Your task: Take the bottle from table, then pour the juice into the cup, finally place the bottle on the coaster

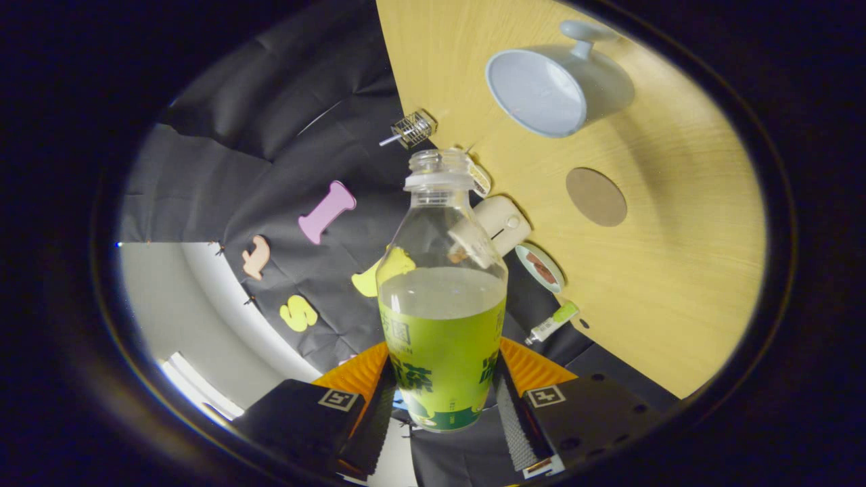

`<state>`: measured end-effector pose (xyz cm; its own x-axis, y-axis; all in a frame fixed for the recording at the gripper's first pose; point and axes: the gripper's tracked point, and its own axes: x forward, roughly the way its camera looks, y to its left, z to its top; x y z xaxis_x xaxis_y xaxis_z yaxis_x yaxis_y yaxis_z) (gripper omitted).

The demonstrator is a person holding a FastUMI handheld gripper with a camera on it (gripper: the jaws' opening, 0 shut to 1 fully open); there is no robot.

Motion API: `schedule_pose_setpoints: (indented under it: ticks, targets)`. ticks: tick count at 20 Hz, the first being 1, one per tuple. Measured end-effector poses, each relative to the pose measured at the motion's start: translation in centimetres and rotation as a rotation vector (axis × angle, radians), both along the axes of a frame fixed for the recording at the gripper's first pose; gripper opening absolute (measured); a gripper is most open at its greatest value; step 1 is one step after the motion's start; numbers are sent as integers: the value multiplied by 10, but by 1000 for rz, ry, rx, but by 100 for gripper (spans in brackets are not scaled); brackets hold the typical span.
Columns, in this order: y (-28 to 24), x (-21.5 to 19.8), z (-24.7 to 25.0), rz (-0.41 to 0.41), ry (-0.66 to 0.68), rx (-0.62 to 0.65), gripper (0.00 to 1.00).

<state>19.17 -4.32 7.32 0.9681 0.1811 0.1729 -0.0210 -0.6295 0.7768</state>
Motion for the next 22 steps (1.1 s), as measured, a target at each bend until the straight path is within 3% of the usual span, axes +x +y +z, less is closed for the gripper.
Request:
schedule_pose_setpoints:
  ticks: [5, 22]
  targets:
    - [-13, -1, 2, -20, -6, 42, 75]
    - [-21, -3, -11, -55, 18, -26, 75]
